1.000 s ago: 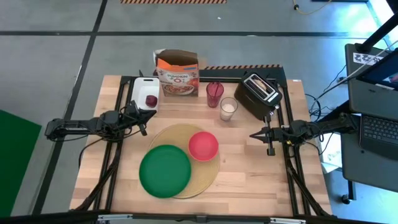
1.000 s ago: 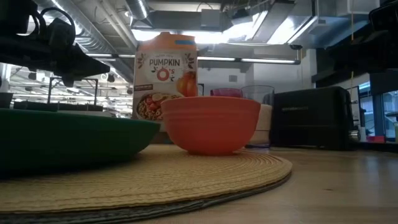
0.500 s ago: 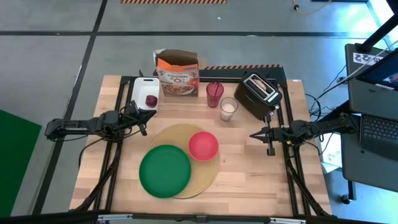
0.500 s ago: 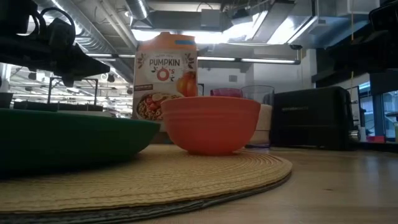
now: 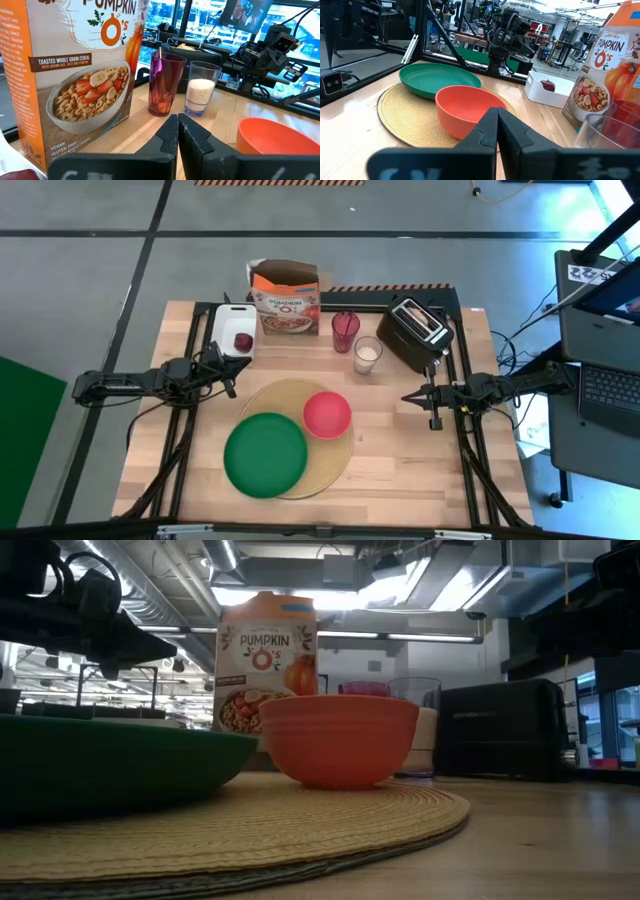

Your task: Arrange a breakfast setting

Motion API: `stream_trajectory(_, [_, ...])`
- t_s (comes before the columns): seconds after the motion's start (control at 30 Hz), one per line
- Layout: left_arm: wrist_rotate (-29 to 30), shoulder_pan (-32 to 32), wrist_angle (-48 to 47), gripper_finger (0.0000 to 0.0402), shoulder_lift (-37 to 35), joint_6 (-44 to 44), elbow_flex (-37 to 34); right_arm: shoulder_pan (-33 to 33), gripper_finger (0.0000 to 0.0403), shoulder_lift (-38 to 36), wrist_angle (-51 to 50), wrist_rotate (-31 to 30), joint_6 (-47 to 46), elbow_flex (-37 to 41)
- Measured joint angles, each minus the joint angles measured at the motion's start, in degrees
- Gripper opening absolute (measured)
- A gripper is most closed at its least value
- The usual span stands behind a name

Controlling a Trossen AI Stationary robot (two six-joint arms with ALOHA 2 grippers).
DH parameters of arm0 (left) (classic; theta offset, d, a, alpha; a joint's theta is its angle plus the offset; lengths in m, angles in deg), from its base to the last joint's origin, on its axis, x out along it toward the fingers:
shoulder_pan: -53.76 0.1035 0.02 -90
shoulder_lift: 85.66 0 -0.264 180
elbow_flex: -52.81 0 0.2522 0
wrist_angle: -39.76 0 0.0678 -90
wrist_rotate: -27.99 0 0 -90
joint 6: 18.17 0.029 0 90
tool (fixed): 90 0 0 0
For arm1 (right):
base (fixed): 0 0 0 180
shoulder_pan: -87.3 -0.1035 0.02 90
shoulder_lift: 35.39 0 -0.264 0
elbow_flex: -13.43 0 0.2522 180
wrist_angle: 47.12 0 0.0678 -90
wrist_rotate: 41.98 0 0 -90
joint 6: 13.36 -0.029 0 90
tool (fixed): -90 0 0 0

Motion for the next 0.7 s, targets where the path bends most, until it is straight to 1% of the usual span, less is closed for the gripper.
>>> stream_trajectory(0.6, [0.0, 0.0, 0.0, 0.0005, 0.0, 0.0, 0.0, 0.0, 0.0005, 0.0, 0.0, 0.0, 0.0, 0.0])
stream_trajectory(0.7, [0.0, 0.0, 0.0, 0.0005, 0.0, 0.0, 0.0, 0.0, 0.0005, 0.0, 0.0, -0.3, 2.9, 0.0])
